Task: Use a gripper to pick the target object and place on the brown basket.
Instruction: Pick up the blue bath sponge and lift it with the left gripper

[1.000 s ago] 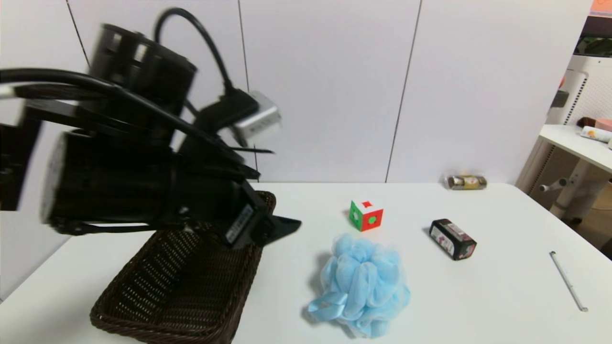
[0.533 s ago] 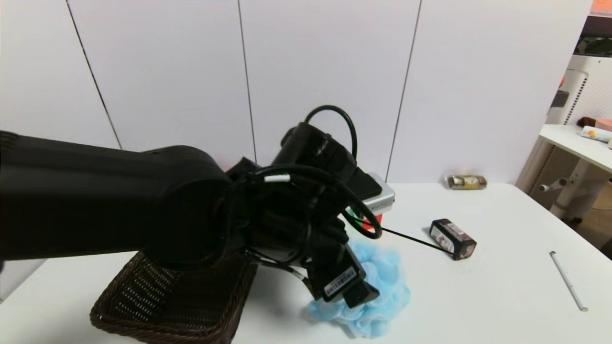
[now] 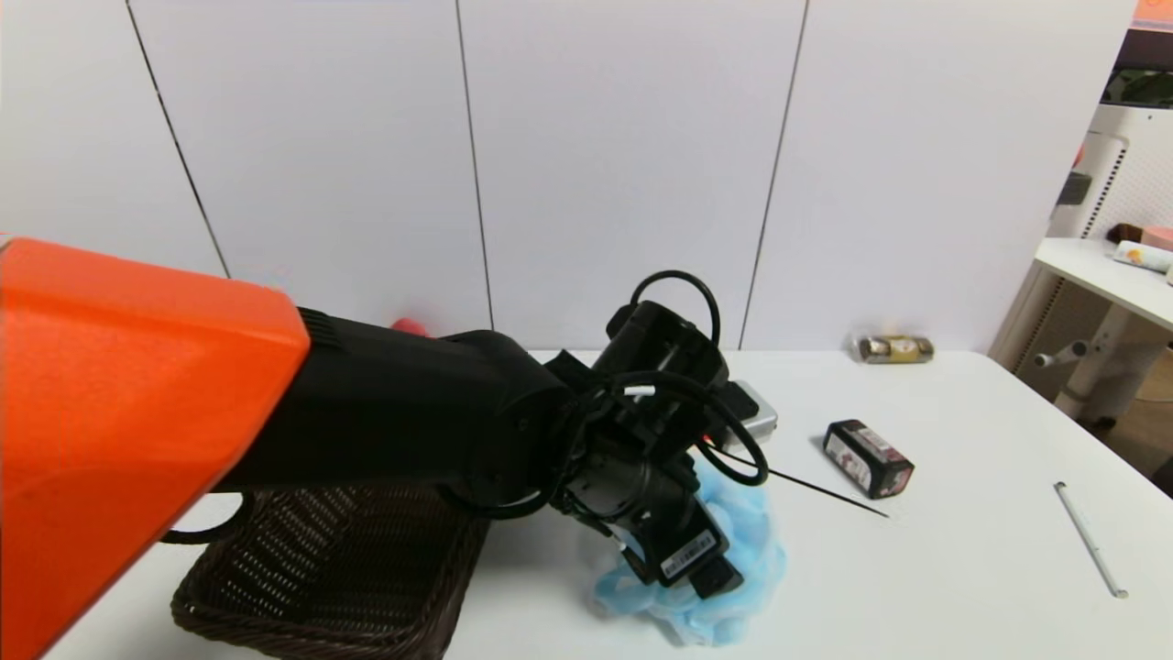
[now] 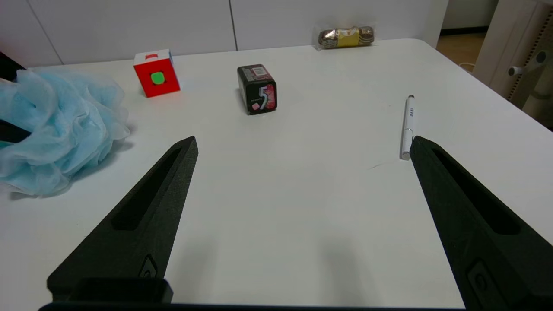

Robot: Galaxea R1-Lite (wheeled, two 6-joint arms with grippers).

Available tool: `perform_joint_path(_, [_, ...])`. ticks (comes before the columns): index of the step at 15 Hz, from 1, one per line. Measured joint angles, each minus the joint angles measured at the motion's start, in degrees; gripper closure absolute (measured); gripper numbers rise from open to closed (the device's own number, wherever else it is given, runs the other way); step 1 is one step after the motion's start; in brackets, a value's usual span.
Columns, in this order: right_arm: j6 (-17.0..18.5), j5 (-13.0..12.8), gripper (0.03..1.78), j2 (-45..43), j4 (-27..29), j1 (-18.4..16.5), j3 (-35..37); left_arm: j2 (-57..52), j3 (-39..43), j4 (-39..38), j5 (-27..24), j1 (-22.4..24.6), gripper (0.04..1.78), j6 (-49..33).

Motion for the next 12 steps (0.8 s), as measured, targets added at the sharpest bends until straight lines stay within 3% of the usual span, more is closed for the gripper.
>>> perform_joint_path(6, [0.0,0.0,0.12,0.0,0.02,0.01,0.0,3.18,-0.13,0.0,0.0,0.02,0.13,-0.24])
perform_joint_path(12, [-0.02,0.0,0.12,0.0,0.0,0.0,0.0,4.33,-0.07,0.13,-0.11,0.02,0.89,-0.82])
